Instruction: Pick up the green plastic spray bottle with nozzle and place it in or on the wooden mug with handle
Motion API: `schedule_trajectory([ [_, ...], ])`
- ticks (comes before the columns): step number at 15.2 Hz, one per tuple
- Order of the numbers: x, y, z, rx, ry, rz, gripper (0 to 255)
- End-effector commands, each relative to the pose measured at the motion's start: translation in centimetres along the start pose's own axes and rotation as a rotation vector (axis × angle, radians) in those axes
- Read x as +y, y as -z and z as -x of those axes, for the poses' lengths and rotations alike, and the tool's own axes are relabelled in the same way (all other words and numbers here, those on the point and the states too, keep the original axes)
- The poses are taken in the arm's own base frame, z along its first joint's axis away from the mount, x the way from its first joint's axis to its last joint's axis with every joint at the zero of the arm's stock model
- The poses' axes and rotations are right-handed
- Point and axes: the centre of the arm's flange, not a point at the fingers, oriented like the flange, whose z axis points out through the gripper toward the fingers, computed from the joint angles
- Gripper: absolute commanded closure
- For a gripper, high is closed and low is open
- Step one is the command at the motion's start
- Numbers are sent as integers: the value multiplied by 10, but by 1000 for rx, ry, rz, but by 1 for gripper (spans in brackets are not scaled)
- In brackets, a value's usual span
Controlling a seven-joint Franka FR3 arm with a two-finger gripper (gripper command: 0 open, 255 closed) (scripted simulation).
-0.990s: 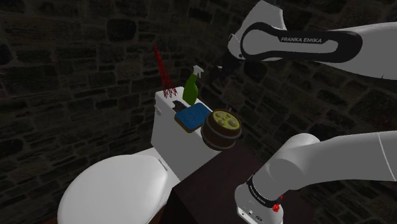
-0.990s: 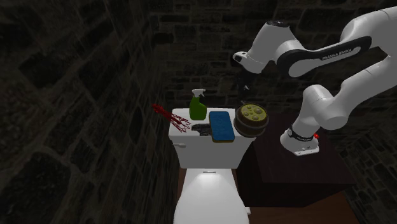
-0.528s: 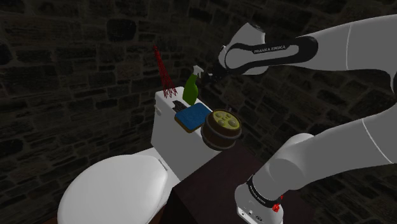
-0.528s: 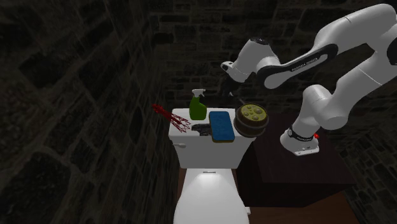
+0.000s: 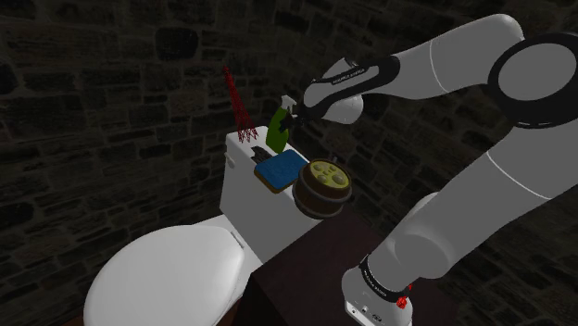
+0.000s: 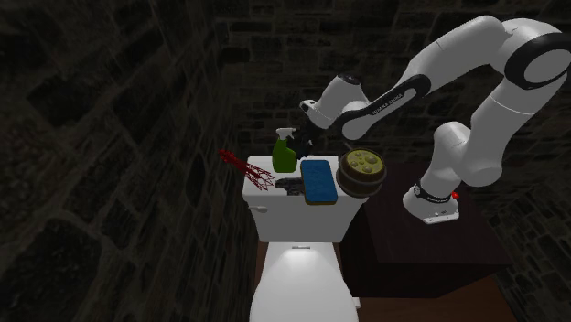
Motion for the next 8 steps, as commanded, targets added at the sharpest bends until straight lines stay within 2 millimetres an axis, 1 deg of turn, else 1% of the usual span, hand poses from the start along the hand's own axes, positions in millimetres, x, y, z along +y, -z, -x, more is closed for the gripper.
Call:
schedule_trajectory([
  [1, 5, -14, -5, 12, -4, 3, 0],
  [8, 5, -49, -5, 12, -4, 3, 0],
])
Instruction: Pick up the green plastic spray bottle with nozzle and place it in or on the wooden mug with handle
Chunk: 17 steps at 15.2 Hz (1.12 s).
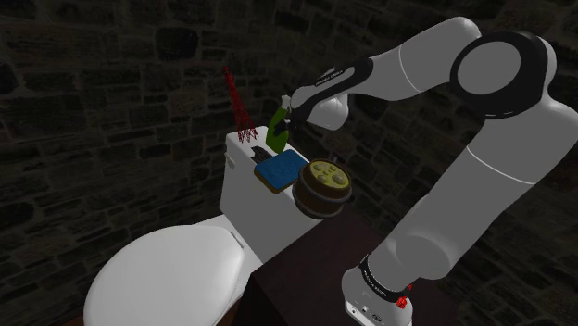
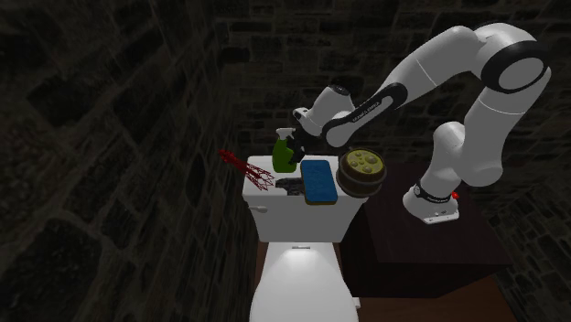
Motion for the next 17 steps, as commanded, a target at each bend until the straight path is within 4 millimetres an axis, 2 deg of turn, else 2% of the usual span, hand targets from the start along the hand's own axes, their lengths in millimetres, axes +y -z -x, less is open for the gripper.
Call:
schedule_trajectory([
  [1, 0, -4, 0, 1, 0, 0, 0],
  [7, 0, -4, 0, 0, 0, 0, 0],
  [8, 0, -4, 0, 0, 0, 0, 255],
  [17, 0, -4, 0, 1, 0, 0, 255],
])
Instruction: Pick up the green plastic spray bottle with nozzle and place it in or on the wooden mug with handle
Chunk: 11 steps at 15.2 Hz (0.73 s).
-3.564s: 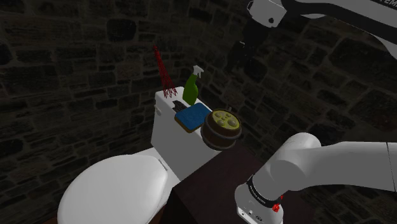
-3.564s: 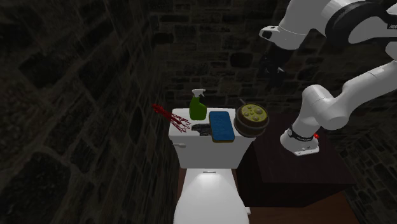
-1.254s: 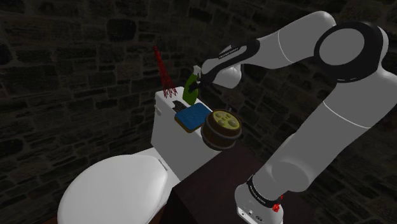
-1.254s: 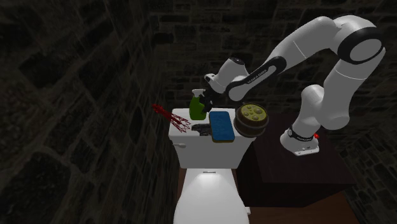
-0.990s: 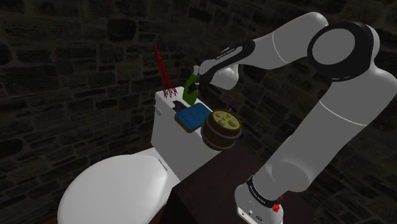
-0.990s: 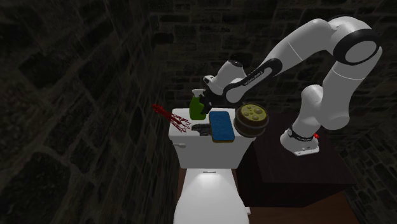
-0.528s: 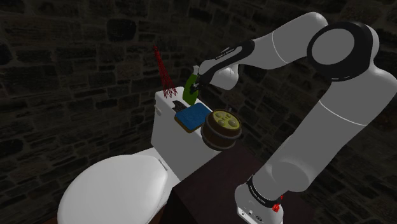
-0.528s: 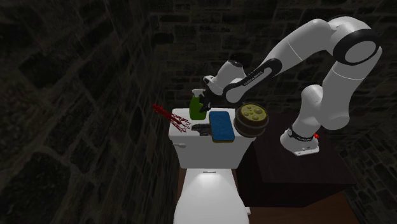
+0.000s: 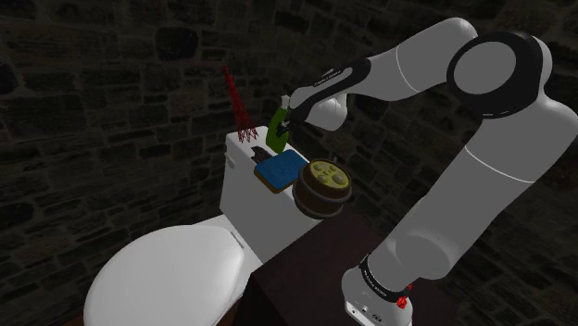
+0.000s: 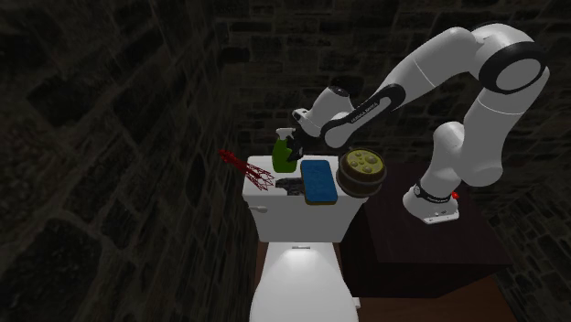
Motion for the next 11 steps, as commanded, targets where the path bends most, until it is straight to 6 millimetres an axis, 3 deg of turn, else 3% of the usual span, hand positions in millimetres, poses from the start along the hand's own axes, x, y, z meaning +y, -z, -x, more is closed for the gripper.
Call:
schedule_trajectory([
  [1, 0, 5, -2, 0, 0, 0, 255],
  [11, 0, 52, -26, 0, 0, 0, 255],
])
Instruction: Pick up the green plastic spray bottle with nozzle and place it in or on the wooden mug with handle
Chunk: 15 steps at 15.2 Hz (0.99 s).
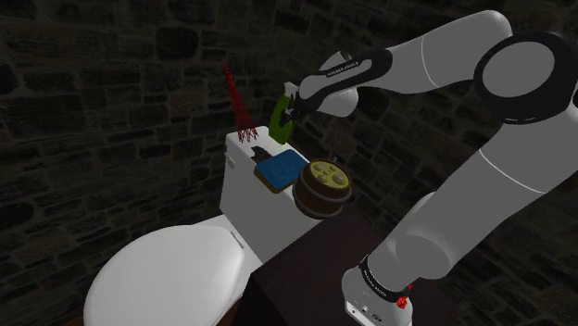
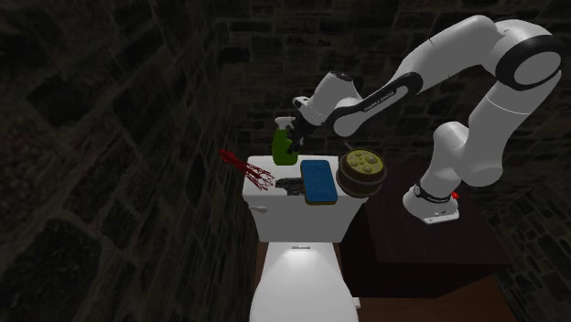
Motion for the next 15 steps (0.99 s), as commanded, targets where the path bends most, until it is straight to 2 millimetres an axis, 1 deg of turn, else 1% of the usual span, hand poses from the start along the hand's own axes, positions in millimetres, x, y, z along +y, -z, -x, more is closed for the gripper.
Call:
schedule_trajectory([
  [1, 1, 10, -5, 0, 0, 0, 255],
  [15, 1, 76, -39, 0, 0, 0, 255],
])
